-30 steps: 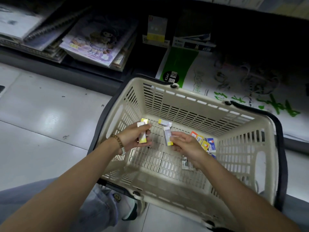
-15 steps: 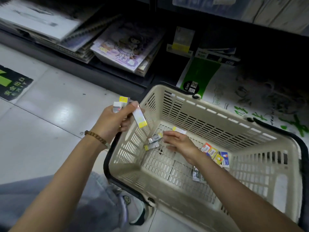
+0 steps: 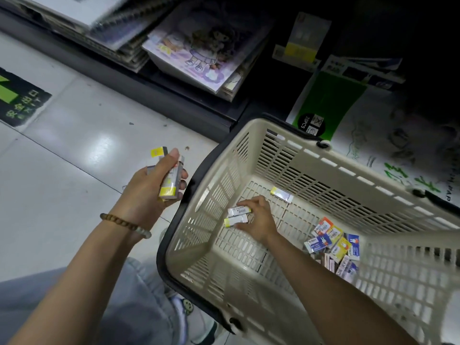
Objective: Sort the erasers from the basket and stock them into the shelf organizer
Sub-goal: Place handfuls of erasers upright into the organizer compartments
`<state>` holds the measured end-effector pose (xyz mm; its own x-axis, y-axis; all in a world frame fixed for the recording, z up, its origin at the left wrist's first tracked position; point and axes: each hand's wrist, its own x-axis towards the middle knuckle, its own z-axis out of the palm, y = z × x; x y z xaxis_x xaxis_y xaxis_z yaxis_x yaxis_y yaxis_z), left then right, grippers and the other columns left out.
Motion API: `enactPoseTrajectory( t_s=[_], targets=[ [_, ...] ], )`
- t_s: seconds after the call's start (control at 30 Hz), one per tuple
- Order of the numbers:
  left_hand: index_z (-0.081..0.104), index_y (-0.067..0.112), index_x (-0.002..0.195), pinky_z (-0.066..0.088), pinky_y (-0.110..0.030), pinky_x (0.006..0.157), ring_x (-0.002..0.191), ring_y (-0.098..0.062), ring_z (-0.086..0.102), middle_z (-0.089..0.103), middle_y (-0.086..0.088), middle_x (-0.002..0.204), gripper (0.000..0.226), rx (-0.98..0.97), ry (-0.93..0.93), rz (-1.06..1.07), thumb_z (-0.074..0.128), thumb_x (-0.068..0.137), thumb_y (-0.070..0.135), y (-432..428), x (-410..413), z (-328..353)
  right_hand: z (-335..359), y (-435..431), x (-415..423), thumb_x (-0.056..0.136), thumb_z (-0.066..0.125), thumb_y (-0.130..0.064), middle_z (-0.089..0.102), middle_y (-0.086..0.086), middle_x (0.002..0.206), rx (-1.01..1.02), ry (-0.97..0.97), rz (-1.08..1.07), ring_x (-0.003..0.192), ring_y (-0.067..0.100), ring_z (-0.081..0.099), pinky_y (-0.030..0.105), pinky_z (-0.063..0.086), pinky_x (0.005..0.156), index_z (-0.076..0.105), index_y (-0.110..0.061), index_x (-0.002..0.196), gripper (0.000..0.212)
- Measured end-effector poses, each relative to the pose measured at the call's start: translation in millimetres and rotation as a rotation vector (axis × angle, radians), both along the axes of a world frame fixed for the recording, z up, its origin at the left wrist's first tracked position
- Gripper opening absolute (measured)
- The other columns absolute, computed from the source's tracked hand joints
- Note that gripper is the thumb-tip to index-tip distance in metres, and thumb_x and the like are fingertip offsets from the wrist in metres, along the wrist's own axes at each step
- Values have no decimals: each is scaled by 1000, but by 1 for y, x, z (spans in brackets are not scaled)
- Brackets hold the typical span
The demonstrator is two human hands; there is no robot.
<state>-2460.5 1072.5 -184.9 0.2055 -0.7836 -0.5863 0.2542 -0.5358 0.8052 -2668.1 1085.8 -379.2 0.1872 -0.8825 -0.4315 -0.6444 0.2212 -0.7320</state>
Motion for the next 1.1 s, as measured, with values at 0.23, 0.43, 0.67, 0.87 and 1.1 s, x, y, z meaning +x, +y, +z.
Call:
enactPoseTrajectory(
  t_s=[0.23,0.43,0.67,0.87,1.1],
  targets=[
    [64,15,78,46,-16,42,45,-7,57,65,3,61,31,-29,127,-67,63,66,44,-3,-12,4,-7,19,-4,76,76,-30,55,0,103,-32,161,-130,95,17,52,26,40,75,54,-20,107,40],
    [61,5,105,54,-20,52,61,-12,68,74,-3,84,43,-19,310,-187,59,73,34,0,-36,6,16,18,-14,87,67,-18,64,13,90,169,-64,-329,77,21,58,25,44,65,64,2,107,28],
    [68,5,93,58,-34,59,77,-21,71,72,-11,87,56,200,430,-276,56,69,55,6,-86,-25,135,-4,-62,94,55,-11,67,10,93,172,-408,-462,75,20,59,26,50,63,64,-4,110,20],
    [73,11,86,58,-27,56,66,-18,69,72,-7,78,50,183,479,-449,55,72,56,7,-127,-50,186,5,-53,93,54,-5,64,5,106,240,-440,-105,91,20,63,16,53,70,57,-5,118,25],
    [63,7,102,54,-20,51,61,-8,68,71,0,70,26,280,346,-214,64,85,26,-11,-116,-78,129,-1,-98,97,47,-12,67,8,115,305,-580,-486,93,13,68,20,56,70,64,-11,110,21]
  ],
)
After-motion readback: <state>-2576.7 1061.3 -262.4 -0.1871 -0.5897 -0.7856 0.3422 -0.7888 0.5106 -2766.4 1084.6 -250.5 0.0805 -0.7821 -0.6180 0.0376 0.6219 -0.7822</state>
